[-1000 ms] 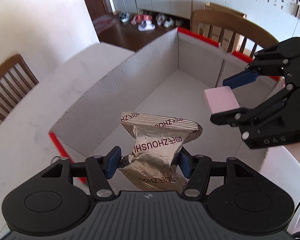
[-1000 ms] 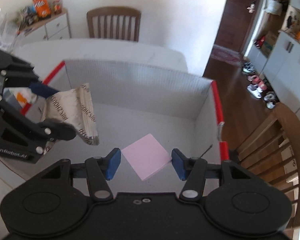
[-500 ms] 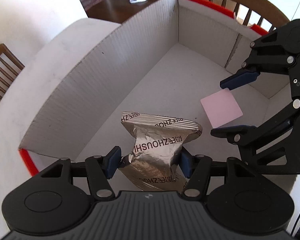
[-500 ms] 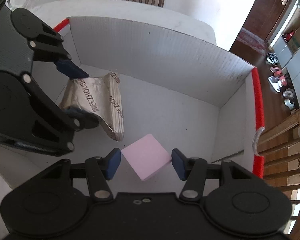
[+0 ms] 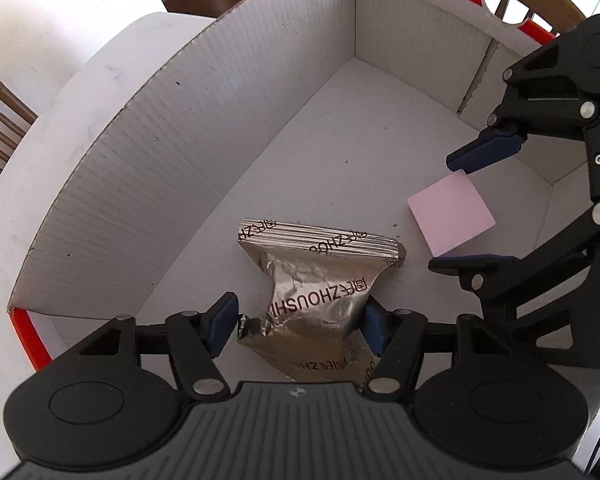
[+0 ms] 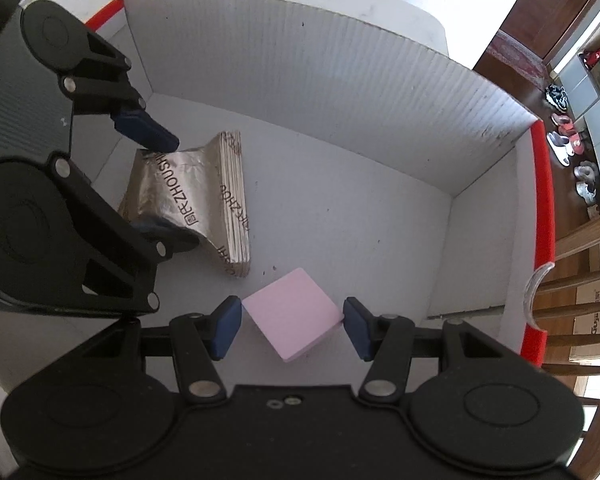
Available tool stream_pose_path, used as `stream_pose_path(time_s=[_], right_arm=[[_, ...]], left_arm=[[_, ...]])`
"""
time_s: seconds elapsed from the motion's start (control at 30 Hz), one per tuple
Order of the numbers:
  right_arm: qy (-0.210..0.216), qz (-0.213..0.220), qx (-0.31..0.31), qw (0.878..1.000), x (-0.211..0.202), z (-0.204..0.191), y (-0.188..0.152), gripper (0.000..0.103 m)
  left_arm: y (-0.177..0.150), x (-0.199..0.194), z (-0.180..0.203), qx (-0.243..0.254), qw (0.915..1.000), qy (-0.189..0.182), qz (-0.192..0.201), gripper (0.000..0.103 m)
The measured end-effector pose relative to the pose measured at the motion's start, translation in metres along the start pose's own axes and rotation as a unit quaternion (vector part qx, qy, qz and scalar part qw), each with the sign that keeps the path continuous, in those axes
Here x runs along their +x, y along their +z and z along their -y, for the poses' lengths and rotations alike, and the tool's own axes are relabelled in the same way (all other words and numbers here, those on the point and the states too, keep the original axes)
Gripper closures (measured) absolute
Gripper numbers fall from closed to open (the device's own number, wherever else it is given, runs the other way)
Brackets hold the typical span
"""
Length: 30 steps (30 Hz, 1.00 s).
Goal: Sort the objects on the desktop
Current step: 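Open both tools to drop the foil bag and pink pad into the box, then withdraw both tools from the box back toward the table pile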
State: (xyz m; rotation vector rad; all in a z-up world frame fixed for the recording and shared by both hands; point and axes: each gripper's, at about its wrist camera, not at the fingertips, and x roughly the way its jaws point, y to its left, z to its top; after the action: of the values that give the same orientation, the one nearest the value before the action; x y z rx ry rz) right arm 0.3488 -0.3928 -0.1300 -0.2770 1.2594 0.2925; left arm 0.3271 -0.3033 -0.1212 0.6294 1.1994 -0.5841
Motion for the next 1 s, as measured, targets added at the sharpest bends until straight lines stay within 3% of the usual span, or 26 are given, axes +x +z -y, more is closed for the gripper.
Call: stream_pose_path(time_s=[0.17,0.27,0.67,0.73,0.9,1.0], right_arm=[[-0.014,0.005,-0.014,1.000,-0.003,-0.004,-0.005,0.036],[-0.008,0.012,-0.017,1.000,-0.007,-0.004,-0.008,0.025],[0.017,0.073,-0.007,0.997,-0.056,0.006,-0.020,0.024],[0.023,0.084,-0.003,0.996,-0.067,-0.004,-0.027,0.024],[0.037,0.112,0.008,0.993,-0.090,-0.008,-0.030,0.023],[0.045,0.125,0.013,0.991,-0.098,-0.011,-0.034,0.023]], left_arm=[[-0.004,0.000,-0.003,-0.002,1.0000,0.002,-0.008,0.033],[-0.009,-0.006,-0.010,-0.018,0.9998,-0.009,0.001,0.027],[-0.042,-0.065,-0.026,-0.041,0.9949,-0.044,0.081,0.026],[-0.027,-0.076,-0.022,-0.042,0.9938,-0.040,0.095,0.026],[-0.043,-0.097,-0.020,-0.065,0.9878,-0.057,0.130,0.026],[-0.035,-0.104,-0.008,-0.075,0.9848,-0.054,0.147,0.026]])
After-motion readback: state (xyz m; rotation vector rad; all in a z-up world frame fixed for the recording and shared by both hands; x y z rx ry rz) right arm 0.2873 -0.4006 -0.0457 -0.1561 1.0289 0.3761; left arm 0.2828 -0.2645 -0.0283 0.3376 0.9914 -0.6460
